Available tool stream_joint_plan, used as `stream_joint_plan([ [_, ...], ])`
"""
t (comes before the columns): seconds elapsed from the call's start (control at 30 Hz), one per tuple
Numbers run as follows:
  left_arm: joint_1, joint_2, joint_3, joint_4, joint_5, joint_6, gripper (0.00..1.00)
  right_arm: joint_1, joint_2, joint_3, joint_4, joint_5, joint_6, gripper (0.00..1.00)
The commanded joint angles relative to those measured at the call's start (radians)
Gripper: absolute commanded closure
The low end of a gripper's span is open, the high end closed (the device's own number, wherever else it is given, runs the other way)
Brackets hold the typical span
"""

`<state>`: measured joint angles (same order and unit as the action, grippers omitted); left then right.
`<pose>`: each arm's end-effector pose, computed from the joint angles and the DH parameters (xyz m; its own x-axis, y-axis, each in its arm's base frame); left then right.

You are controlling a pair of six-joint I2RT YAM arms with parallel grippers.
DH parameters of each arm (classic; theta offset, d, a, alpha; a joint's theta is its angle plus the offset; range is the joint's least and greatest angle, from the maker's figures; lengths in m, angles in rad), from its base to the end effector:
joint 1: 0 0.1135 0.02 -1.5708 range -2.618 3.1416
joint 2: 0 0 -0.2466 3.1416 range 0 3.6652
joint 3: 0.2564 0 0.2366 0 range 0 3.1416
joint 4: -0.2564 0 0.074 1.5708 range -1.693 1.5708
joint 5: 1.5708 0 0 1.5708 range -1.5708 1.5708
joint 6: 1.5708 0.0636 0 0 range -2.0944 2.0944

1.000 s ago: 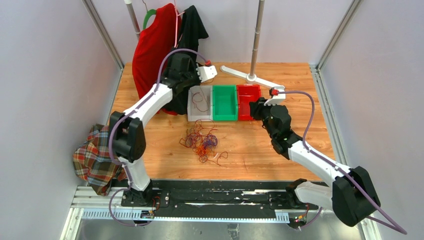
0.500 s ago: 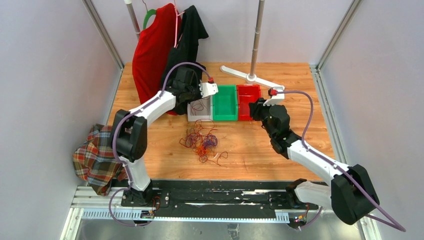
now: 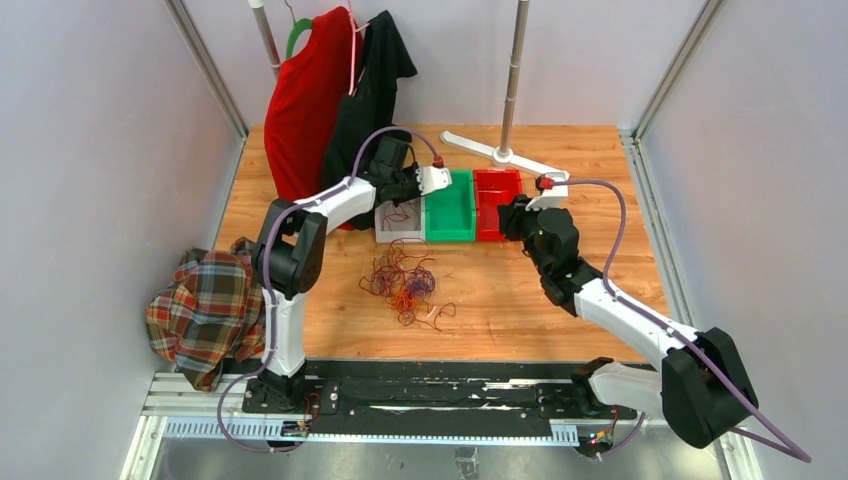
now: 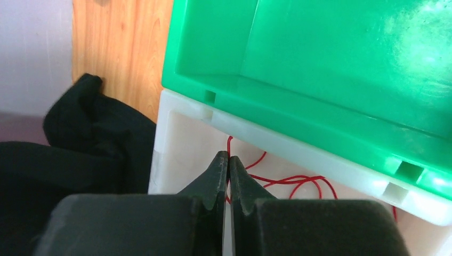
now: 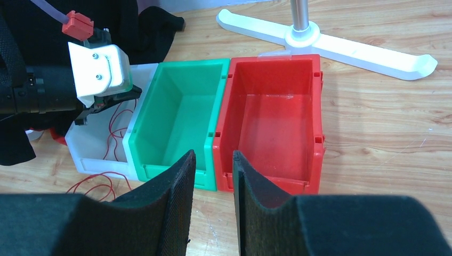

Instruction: Untangle the cables

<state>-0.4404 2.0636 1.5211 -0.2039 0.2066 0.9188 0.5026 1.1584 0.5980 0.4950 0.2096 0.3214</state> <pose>0.4139 -0.2095 0.1715 0.0673 0.8283 -0.5562 0.8240 0.2682 0.4990 0.2542 0.1246 0.2597 -0.1457 0.2725 -0.9511 -0.2563 0.9181 0.3023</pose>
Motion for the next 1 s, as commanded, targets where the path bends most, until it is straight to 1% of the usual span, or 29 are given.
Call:
stream_joint_plan([
  [0.0,0.003,-0.017,0.028,-0.006,0.015,-0.044,0.82,-0.022,-0.001,0.04,-0.009,0.007,-0.007,0.68],
  [0.07,0.016,-0.057,0.049,-0.066,0.06,-0.081,0.57,-0.022,-0.004,0.053,-0.018,-0.008,-0.015,0.68],
  [0.1,0.025,-0.078,0.067,-0.104,0.092,-0.108,0.48,-0.022,-0.006,0.062,-0.026,-0.01,-0.016,0.68],
  [0.17,0.04,-0.115,0.113,-0.184,0.136,-0.156,0.11,-0.022,-0.012,0.071,-0.034,-0.011,-0.018,0.67],
  [0.2,0.047,-0.129,0.14,-0.23,0.15,-0.167,0.03,-0.022,-0.015,0.073,-0.037,-0.006,-0.015,0.67],
  [0.23,0.054,-0.14,0.164,-0.281,0.166,-0.171,0.01,-0.022,-0.017,0.074,-0.038,-0.004,-0.008,0.66],
  [0.3,0.064,-0.169,0.199,-0.373,0.203,-0.168,0.02,-0.022,-0.017,0.077,-0.04,-0.014,-0.001,0.64],
  [0.37,0.072,-0.209,0.195,-0.441,0.246,-0.162,0.02,-0.022,-0.018,0.084,-0.05,-0.023,0.003,0.62],
  [0.5,0.072,-0.309,0.064,-0.483,0.291,-0.135,0.02,-0.022,-0.024,0.083,-0.063,-0.023,0.002,0.59],
  [0.53,0.074,-0.328,0.023,-0.485,0.29,-0.135,0.0,-0.022,-0.025,0.083,-0.064,-0.023,0.001,0.59],
  [0.6,0.073,-0.35,-0.053,-0.485,0.278,-0.159,0.06,-0.022,-0.029,0.084,-0.067,-0.023,0.001,0.6],
  [0.7,0.073,-0.374,-0.152,-0.417,0.239,-0.311,0.16,-0.022,-0.03,0.08,-0.068,-0.023,0.0,0.64],
  [0.77,0.073,-0.405,-0.236,-0.36,0.255,-0.402,0.24,-0.022,-0.028,0.075,-0.062,-0.025,0.003,0.68],
  [0.83,0.073,-0.433,-0.305,-0.281,0.265,-0.51,0.32,-0.022,-0.022,0.073,-0.057,-0.032,0.009,0.69],
  [0.9,0.07,-0.444,-0.355,-0.22,0.245,-0.609,0.35,-0.022,-0.018,0.072,-0.055,-0.037,0.011,0.7],
  [0.97,0.066,-0.435,-0.379,-0.187,0.211,-0.673,0.34,-0.021,-0.017,0.072,-0.054,-0.043,0.013,0.71],
])
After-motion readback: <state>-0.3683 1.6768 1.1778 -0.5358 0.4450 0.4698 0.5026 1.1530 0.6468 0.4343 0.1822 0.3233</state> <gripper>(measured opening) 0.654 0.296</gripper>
